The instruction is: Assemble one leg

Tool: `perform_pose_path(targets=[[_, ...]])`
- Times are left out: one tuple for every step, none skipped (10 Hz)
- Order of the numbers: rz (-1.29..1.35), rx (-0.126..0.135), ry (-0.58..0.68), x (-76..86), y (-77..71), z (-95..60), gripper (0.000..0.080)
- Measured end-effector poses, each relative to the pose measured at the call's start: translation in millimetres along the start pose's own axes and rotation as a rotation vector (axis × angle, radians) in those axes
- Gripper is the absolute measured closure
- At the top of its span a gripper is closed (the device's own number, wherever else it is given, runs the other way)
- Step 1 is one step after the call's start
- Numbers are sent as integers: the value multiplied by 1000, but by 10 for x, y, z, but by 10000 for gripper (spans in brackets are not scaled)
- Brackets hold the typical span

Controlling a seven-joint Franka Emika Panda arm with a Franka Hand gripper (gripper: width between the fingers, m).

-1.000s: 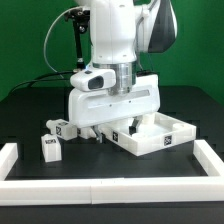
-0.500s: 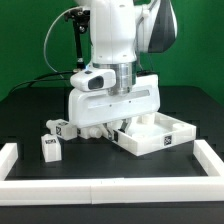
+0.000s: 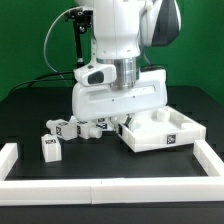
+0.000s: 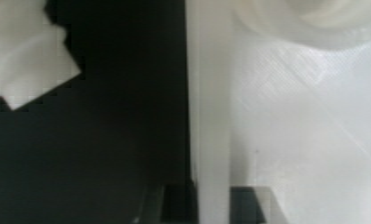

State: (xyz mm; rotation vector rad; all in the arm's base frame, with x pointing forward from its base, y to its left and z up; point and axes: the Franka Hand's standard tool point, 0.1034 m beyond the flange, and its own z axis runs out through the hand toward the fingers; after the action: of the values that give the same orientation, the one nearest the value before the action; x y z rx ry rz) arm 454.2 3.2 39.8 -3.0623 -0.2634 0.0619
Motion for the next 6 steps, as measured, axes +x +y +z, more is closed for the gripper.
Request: perform_pose_path(targets=[[49, 18, -12, 72, 112, -217, 747], [85, 27, -17, 144, 293, -383, 747], [116, 27, -1, 212, 448, -472, 747], [110, 22, 11, 224, 529, -496, 747], [110, 23, 8, 214, 526, -482, 747], [110, 23, 5, 209, 523, -471, 747]])
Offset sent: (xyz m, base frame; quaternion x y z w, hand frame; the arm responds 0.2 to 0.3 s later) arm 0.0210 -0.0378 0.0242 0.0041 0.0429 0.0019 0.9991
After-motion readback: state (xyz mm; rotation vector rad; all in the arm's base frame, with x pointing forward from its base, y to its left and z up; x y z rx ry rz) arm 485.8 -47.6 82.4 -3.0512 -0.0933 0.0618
